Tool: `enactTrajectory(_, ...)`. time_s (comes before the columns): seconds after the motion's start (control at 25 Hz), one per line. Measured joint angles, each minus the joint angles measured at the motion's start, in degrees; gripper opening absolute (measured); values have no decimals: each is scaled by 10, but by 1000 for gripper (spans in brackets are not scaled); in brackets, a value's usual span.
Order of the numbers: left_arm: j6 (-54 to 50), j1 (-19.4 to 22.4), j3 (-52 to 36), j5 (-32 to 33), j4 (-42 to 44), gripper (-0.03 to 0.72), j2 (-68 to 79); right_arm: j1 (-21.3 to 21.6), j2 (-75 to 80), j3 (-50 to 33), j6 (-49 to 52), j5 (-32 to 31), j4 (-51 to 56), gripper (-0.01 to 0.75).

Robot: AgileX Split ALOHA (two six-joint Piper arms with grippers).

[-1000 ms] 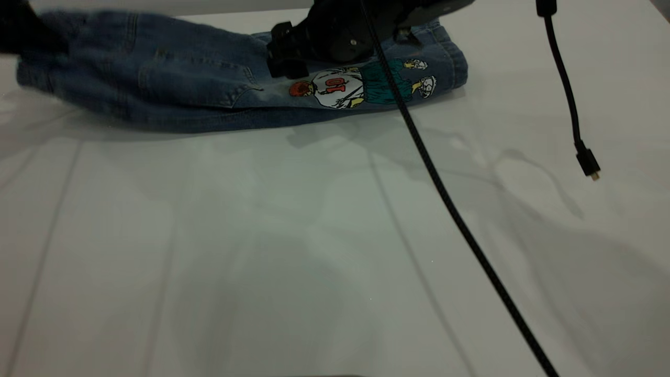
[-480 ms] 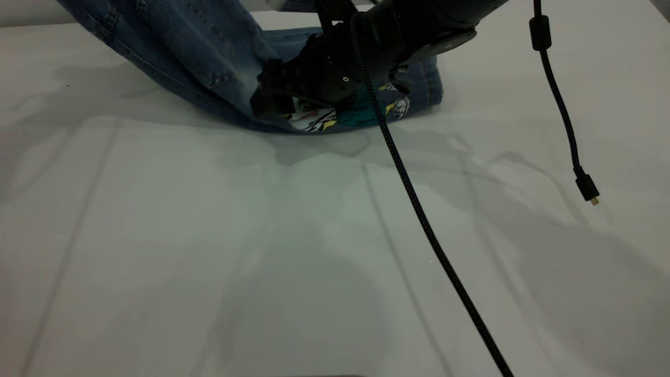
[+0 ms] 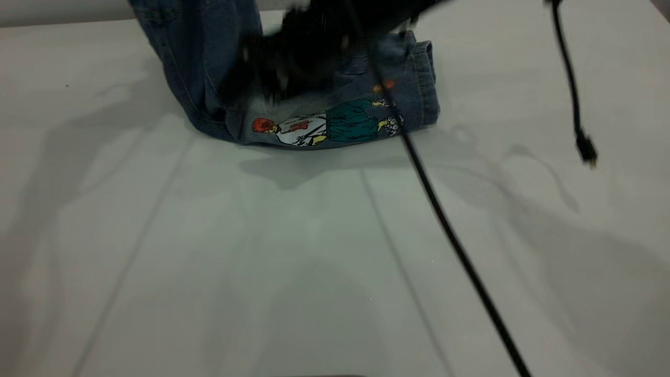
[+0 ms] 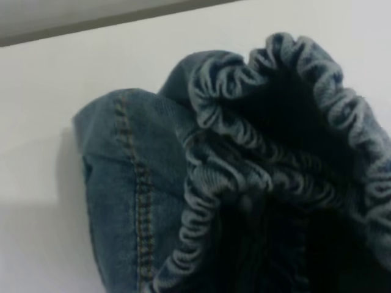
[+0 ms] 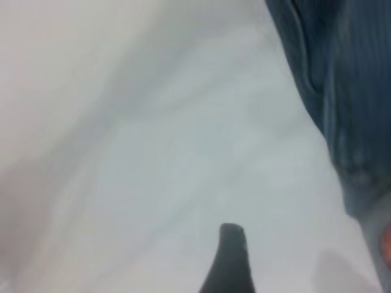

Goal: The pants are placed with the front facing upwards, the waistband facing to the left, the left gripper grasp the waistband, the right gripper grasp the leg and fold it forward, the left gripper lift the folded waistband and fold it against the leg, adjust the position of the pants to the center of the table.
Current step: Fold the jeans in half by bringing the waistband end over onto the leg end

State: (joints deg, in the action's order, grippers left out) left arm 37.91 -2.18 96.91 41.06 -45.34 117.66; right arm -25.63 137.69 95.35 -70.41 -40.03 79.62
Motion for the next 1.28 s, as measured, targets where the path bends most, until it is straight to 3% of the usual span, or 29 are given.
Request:
enactTrajectory(0.52, 2, -97, 0, -37, 0, 45, 2, 154, -95, 0, 252, -39, -252, 526)
enactTrajectory(0.84, 12, -171, 1, -98, -3, 45, 60, 174, -114, 0, 273, -54, -278, 526)
enactTrajectory(1.08, 60, -203, 1, -137, -11, 50, 117, 183, -127, 0, 274, -69, -282, 526)
enactTrajectory(1.2, 68, -209, 1, -137, -23, 104, 133, 193, -134, 0, 277, -80, -283, 526)
enactTrajectory(1.28, 69, -210, 1, -137, -37, 184, 134, 200, -139, 0, 284, -87, -284, 526)
